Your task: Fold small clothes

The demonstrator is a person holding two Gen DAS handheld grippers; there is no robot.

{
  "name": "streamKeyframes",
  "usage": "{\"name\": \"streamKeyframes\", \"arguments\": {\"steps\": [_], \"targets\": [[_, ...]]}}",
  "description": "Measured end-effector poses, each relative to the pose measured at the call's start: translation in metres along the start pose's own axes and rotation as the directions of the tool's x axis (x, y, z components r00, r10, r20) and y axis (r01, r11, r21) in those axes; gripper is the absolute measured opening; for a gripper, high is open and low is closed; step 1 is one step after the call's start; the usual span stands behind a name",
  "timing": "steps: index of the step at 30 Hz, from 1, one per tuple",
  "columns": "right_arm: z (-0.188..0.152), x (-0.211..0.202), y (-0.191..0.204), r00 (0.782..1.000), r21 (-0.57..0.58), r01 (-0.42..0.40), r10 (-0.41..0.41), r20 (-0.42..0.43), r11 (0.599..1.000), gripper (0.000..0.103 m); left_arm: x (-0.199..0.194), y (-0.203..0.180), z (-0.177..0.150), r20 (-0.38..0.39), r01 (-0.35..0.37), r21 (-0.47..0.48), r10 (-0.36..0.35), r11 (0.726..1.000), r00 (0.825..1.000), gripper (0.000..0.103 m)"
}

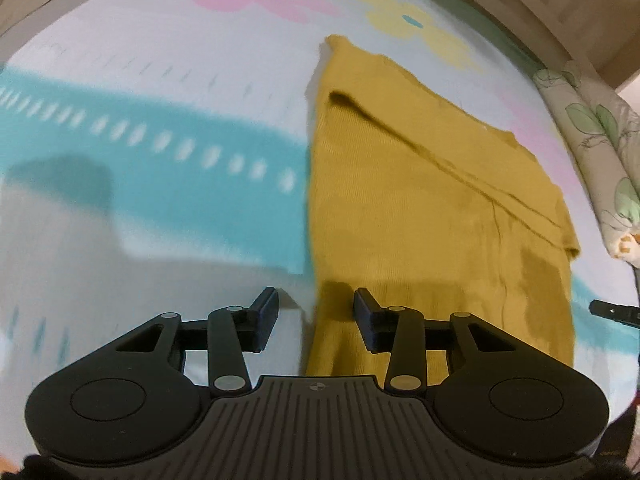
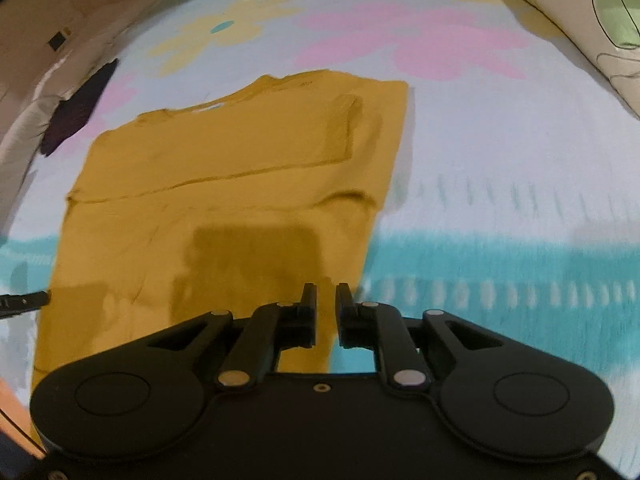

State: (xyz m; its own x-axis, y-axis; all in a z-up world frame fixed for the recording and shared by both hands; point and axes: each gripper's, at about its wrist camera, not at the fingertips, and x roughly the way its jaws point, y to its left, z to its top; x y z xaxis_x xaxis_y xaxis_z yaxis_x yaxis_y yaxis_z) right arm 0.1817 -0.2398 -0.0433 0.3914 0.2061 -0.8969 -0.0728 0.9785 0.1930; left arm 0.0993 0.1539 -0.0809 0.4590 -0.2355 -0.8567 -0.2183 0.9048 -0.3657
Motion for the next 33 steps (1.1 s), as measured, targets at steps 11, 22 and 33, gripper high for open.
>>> {"name": "streamKeyframes", "arguments": {"steps": [11,22,33], "targets": [[-0.069,-0.046,0.037,0.998,-0.03,-0.069,0.069,0.002,0.997,0.021,-0.035,0.008,-0.056,-0.005,0.009,0.109,-0.008,0.994,1.0,0.04],[-0.101,-0.047,0.045,0.999,-0.007,-0.043,0.043,-0.029,0.999,0.021,-0.028,-0.001,-0.077,-0.046,0.018,0.229,-0.007,0.973,0.999,0.049],[-0.112,-0.047,0.032,0.999,0.058,-0.015,0.018,-0.048,0.998,0.049,-0.022,-0.025,-0.09,-0.023,-0.022,0.369,0.032,0.929,0.999,0.065]]}}
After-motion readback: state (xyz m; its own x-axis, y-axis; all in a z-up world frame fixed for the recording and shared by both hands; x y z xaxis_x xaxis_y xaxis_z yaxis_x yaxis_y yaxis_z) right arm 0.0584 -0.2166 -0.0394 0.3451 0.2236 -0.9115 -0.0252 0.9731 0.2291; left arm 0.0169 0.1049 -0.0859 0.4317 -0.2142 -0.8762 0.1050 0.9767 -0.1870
